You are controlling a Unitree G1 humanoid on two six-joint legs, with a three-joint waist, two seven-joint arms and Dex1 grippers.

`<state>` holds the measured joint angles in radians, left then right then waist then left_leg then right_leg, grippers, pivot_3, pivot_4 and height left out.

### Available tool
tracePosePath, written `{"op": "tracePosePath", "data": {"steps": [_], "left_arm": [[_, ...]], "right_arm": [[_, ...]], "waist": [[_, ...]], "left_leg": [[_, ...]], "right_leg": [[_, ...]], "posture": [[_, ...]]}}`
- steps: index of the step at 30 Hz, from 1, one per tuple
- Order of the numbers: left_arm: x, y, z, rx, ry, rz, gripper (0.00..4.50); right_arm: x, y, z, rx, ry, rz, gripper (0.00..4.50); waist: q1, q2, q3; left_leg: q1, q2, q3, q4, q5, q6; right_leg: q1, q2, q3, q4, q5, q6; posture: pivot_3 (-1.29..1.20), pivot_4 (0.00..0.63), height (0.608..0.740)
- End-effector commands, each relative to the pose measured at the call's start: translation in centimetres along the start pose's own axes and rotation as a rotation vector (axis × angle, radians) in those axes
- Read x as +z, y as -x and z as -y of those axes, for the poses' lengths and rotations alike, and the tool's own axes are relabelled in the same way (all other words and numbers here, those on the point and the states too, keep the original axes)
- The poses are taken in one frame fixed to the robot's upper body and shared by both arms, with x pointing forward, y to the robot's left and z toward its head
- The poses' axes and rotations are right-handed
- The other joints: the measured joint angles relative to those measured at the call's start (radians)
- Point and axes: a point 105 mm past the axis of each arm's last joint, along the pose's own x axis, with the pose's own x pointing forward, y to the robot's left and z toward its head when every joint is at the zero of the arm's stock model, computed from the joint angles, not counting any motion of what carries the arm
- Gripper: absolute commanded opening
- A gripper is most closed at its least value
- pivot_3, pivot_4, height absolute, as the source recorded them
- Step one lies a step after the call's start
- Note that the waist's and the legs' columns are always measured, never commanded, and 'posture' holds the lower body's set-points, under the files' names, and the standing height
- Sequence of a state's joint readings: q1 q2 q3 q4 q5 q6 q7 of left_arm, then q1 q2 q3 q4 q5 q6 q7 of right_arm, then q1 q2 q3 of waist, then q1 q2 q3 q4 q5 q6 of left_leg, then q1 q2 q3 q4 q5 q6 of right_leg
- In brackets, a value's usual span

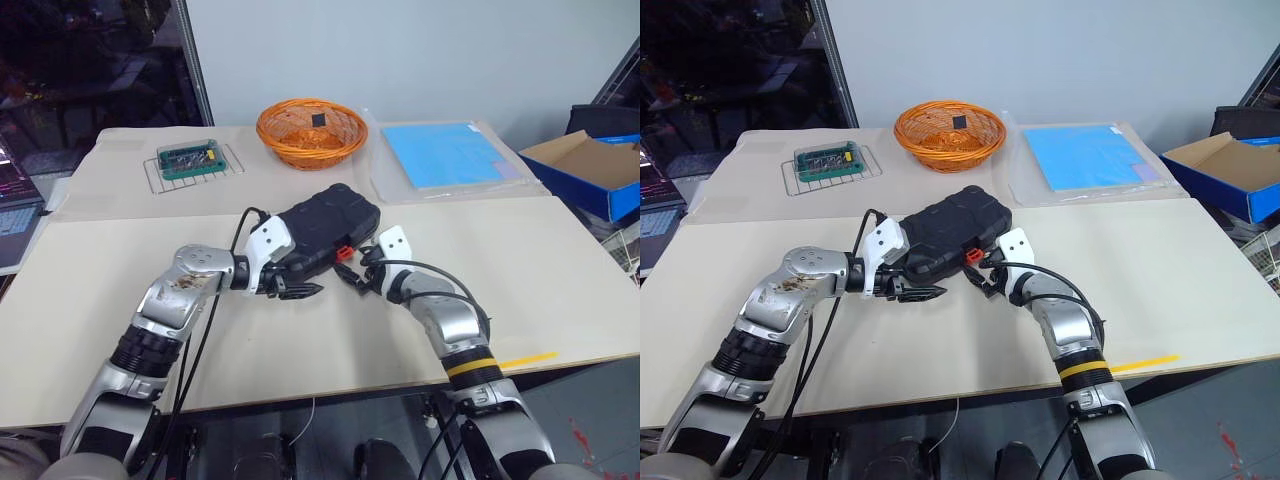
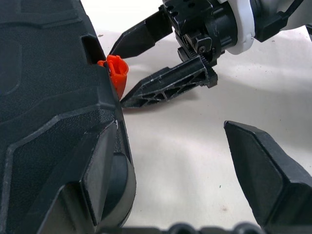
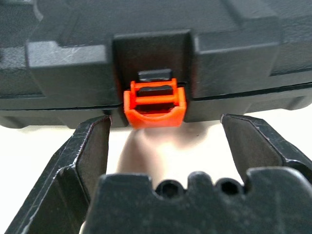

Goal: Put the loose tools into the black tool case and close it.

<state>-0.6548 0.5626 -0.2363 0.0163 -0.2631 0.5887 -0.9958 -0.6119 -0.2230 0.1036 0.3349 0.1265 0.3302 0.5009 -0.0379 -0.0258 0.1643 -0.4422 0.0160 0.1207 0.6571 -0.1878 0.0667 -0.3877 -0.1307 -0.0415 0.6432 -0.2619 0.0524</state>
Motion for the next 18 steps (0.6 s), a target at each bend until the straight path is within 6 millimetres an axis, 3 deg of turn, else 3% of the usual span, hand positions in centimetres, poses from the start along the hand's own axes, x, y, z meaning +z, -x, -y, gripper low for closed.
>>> {"op": "tracePosePath", "data": {"steps": [1, 4, 7, 13, 18], "left_arm": [[-3.05, -0.01, -0.01, 0.011, 0.069, -0.104, 3.75], [-3.0, 0.02, 0.0, 0.012, 0.069, -0.104, 3.75], [-2.97, 0.04, 0.01, 0.013, 0.069, -0.103, 3.75], [-2.91, 0.13, 0.0, 0.018, 0.07, -0.103, 3.75], [-2.83, 0.09, 0.06, 0.019, 0.071, -0.1, 3.75]], "right_arm": [[1.92, -0.34, 0.11, 0.004, 0.035, 0.069, 4.13], [1.92, -0.54, 0.14, 0.006, 0.033, 0.07, 4.13], [1.97, -0.71, 0.18, 0.009, 0.032, 0.073, 3.5], [2.26, -0.88, 0.08, 0.017, 0.034, 0.084, 1.36], [2.67, -0.61, -0.15, 0.028, 0.058, 0.088, 1.26]], "waist": [[0.0, 0.0, 0.0], [-0.001, 0.0, 0.0], [-0.001, 0.0, 0.0], [-0.002, 0.0, 0.0], [-0.002, 0.0, 0.0]], "left_leg": [[0.0, 0.0, 0.0, 0.0, 0.0, 0.0], [0.0, 0.0, 0.0, 0.0, 0.0, 0.0], [0.0, 0.0, 0.0, 0.0, 0.0, 0.0], [0.0, 0.0, 0.0, 0.0, 0.0, 0.0], [0.0, 0.0, 0.0, 0.0, 0.0, -0.001]], "right_leg": [[0.0, 0.0, 0.0, 0.0, 0.0, 0.0], [0.0, 0.0, 0.0, 0.0, 0.0, 0.0], [0.0, 0.0, 0.0, 0.0, 0.0, 0.0], [0.0, 0.0, 0.0, 0.0, 0.0, 0.0], [0.0, 0.0, 0.0, 0.0, 0.0, 0.0]], "posture": [[0.0, 0.15, 0.74], [0.0, 0.15, 0.74], [0.0, 0.15, 0.74], [0.0, 0.15, 0.74], [0.0, 0.15, 0.74]]}}
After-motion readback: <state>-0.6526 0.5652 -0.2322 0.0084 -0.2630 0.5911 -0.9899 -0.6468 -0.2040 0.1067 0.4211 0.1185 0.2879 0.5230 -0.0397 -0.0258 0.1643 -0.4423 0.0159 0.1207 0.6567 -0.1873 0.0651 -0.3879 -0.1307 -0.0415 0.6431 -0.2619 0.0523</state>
